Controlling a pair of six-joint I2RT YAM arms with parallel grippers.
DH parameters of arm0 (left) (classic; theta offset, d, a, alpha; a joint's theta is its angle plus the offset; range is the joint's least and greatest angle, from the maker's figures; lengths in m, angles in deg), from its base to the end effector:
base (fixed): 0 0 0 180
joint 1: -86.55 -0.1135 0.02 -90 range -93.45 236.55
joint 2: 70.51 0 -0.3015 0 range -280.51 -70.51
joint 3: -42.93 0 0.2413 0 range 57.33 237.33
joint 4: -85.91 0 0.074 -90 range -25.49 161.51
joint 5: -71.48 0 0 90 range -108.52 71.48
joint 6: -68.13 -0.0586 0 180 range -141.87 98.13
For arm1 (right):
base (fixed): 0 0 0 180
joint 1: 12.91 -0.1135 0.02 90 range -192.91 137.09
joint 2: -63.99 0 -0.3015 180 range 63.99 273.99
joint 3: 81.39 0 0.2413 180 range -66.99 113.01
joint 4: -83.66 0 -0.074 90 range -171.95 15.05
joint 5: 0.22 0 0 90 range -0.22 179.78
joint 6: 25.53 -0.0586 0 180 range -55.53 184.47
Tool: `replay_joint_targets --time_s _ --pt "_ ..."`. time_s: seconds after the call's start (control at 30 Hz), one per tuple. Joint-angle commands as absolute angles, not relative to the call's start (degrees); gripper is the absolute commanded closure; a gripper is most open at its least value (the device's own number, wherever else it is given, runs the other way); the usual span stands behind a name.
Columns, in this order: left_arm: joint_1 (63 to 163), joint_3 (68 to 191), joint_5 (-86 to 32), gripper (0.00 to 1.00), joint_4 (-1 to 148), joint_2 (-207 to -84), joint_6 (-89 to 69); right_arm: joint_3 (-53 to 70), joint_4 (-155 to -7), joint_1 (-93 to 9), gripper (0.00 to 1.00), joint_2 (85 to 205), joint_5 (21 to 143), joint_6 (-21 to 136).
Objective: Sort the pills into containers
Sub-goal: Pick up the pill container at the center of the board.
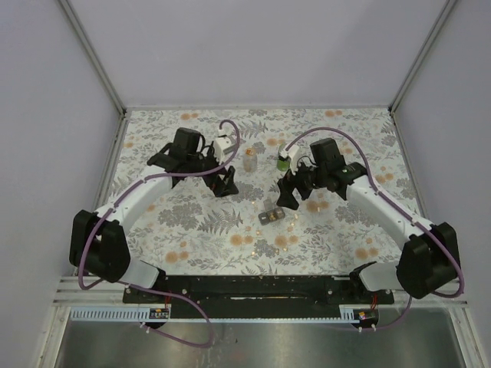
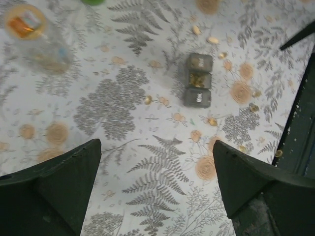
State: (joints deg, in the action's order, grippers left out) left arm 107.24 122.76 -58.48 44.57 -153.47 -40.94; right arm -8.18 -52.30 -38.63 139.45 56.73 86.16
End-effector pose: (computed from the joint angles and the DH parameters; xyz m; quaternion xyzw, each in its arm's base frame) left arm 0.2756 -0.1443 0.3162 0.4190 0.7700 -0.3202 0.3592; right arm 0.2298 0.1462 0.3069 -0.4547 0.7722 0.2764 0.3474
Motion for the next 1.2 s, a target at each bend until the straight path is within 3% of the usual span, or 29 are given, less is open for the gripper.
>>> replay_joint_targets --time_s 0.0,0.2,0.47,0.83,1.17 --pt "113.17 119.22 -58.25 0.01 41.27 -150.15 -43.31 -4.77 -52.94 -38.22 0.08 145.18 54.72 87.15" --pt "118.62 114.55 -55.52 0.01 45.93 -149.18 -44.72 -1.25 -50.4 -38.31 0.12 151.43 54.01 89.42" --pt "119.33 104.98 -69.57 0.01 58.66 -145.84 -52.63 2.97 -45.3 -37.96 0.17 158.2 50.85 90.22" --pt "122.85 101.46 -78.37 0.01 78.09 -151.99 -35.34 7.36 -40.38 -37.35 0.19 164.18 44.43 89.16" --pt "122.85 101.19 -77.76 0.01 71.61 -149.44 -40.23 10.7 -38.79 -37.35 0.19 166.55 46.89 89.17"
